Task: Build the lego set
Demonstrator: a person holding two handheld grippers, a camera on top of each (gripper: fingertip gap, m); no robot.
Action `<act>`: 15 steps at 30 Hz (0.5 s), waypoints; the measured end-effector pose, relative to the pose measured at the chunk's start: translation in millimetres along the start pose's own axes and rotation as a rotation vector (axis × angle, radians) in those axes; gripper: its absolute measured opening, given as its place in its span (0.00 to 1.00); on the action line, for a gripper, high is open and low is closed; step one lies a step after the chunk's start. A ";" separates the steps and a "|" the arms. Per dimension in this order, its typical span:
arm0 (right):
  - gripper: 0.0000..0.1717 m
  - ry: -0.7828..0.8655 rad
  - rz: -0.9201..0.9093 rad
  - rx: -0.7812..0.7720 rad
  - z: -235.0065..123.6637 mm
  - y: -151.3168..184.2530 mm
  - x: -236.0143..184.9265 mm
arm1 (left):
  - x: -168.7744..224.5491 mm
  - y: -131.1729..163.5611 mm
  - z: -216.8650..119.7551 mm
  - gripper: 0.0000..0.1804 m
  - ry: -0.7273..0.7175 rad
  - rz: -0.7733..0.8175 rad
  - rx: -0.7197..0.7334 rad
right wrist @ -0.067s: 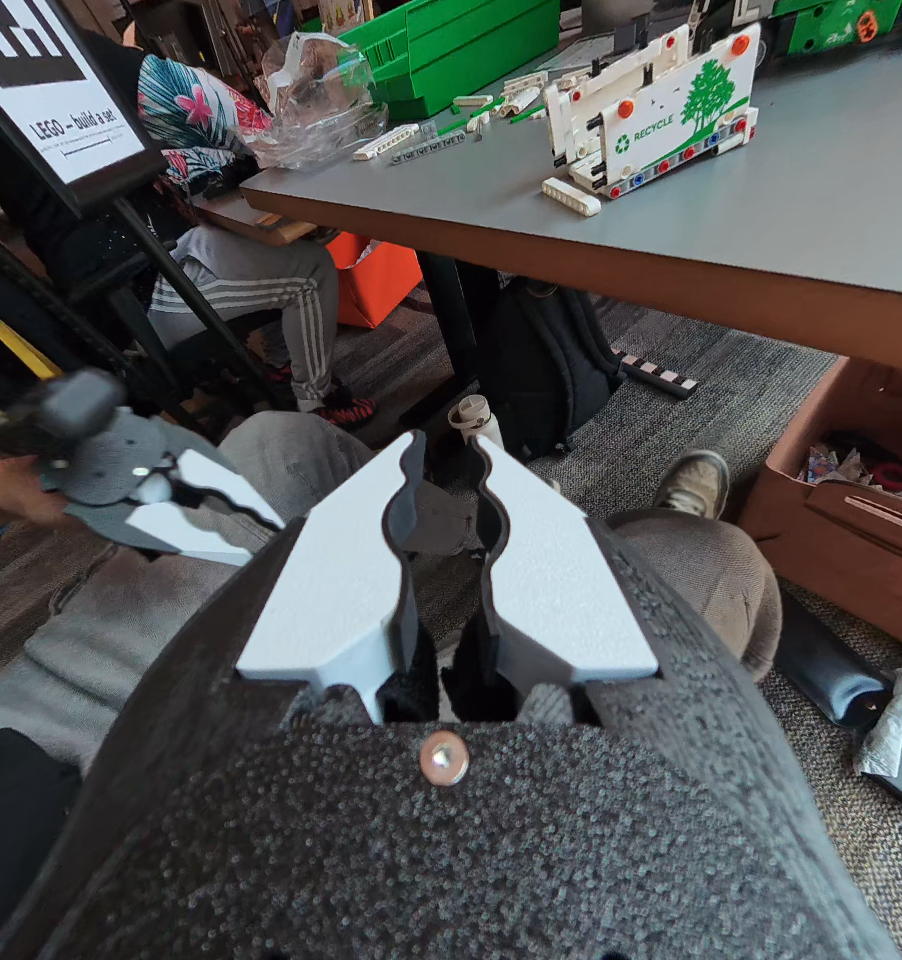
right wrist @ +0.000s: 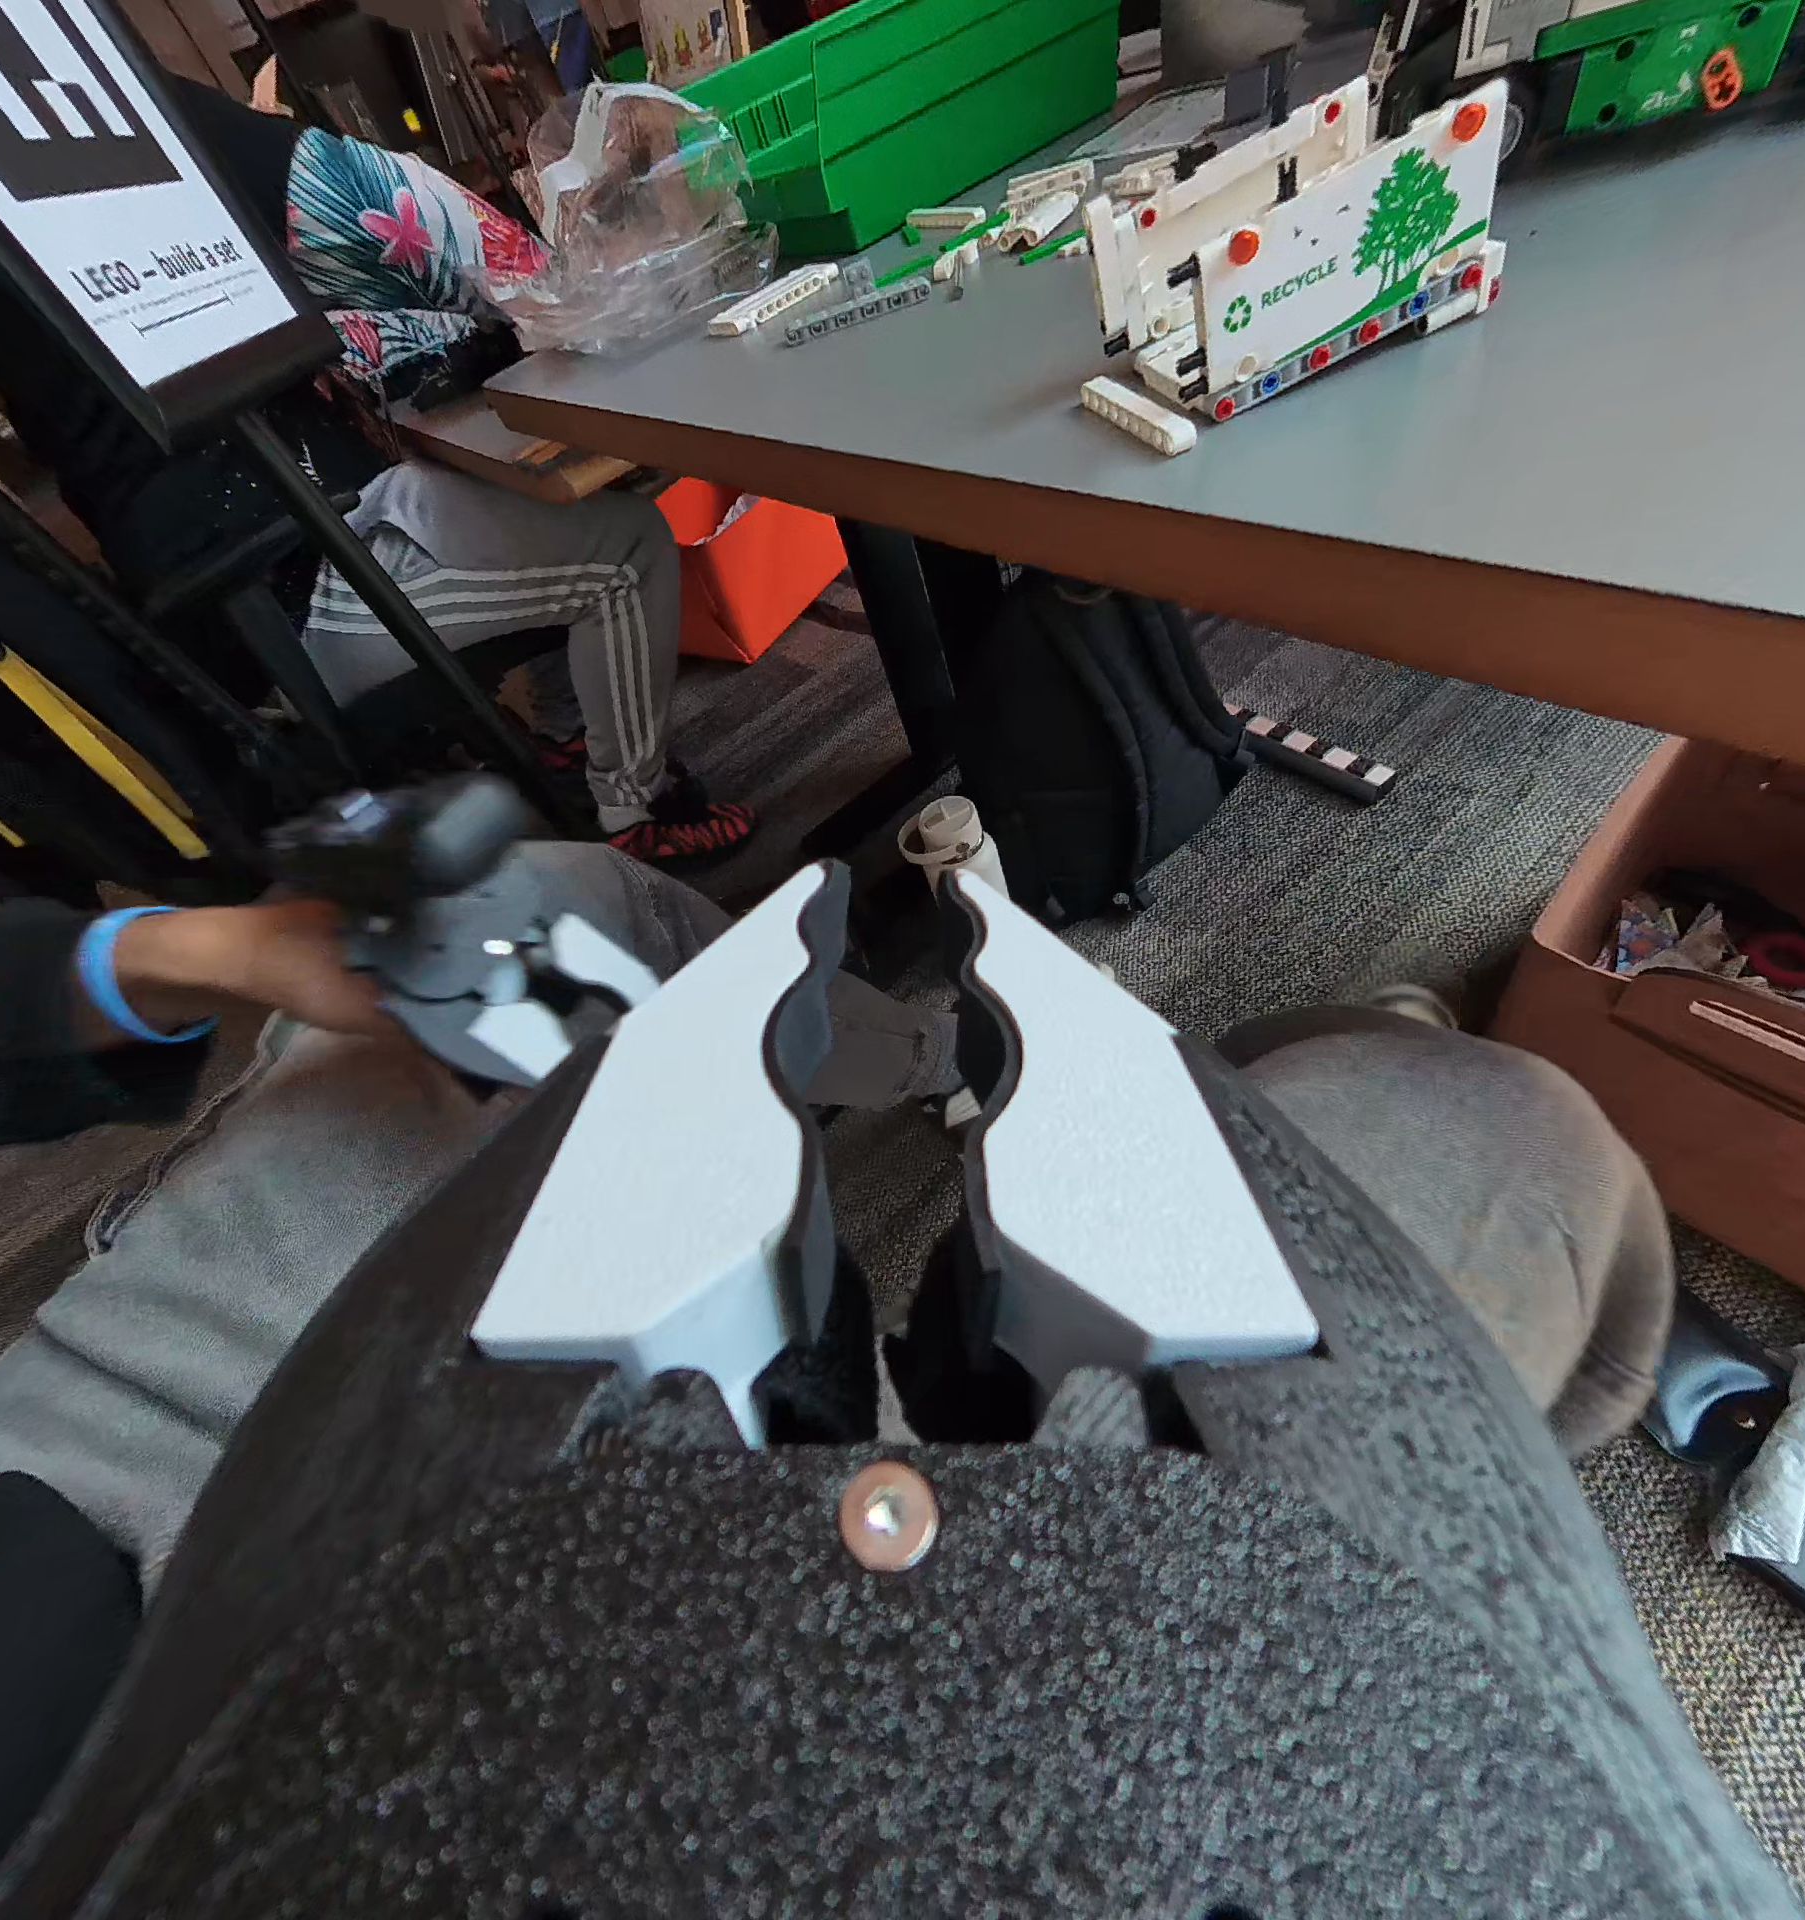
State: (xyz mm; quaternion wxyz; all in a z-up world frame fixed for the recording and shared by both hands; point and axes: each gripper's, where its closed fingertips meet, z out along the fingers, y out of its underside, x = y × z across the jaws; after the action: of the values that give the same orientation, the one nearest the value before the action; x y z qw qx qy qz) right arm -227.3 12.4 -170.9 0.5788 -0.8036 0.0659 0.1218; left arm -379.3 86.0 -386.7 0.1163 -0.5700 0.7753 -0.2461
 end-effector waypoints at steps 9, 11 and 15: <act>0.10 0.079 -0.016 0.003 -33.8 7.6 22.9 | -192.8 75.6 384.4 0.15 0.128 -0.122 -0.364; 0.10 0.127 0.033 -0.016 -52.6 21.9 37.0 | -238.8 89.0 438.4 0.15 0.044 -0.080 -0.413; 0.10 0.318 0.069 -0.085 -92.4 54.2 77.7 | -277.1 87.3 501.7 0.14 0.037 -0.034 -0.411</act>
State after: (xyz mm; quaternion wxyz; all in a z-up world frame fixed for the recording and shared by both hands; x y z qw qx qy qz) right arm -154.9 -89.7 -213.8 0.5221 -0.8338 0.1789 0.0153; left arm -130.6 241.8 -886.7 -0.0210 -0.5903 0.8013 -0.0949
